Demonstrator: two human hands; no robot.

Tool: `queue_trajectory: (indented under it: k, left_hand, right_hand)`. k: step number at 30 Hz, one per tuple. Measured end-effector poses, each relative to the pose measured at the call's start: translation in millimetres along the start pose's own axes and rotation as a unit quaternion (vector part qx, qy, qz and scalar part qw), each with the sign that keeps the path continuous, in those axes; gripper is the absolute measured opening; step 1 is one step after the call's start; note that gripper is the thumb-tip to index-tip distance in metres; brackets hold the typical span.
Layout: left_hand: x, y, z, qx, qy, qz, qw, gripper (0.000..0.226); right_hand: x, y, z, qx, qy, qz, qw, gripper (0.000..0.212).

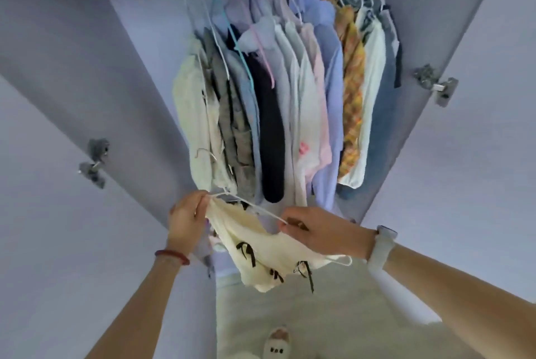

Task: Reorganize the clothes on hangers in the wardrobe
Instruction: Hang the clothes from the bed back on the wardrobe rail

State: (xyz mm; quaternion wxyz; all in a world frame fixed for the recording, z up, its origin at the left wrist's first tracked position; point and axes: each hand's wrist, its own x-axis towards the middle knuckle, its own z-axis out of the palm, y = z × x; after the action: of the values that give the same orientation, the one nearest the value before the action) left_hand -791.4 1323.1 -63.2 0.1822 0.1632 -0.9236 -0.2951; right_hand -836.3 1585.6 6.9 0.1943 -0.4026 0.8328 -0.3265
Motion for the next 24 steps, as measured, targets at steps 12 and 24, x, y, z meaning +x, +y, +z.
queue_trajectory:
  k: [12,24]
  left_hand:
    - [75,24,-117,-0.067,0.277,-0.025,0.958,0.034]
    - [215,74,-202,0.117,0.406,0.110,0.900,0.058]
  right_hand:
    - [154,-73,-5,0.108,0.159,-0.087,0.978,0.014]
    - [328,-131,-55,0.149,0.353,-0.060,0.922,0.021]
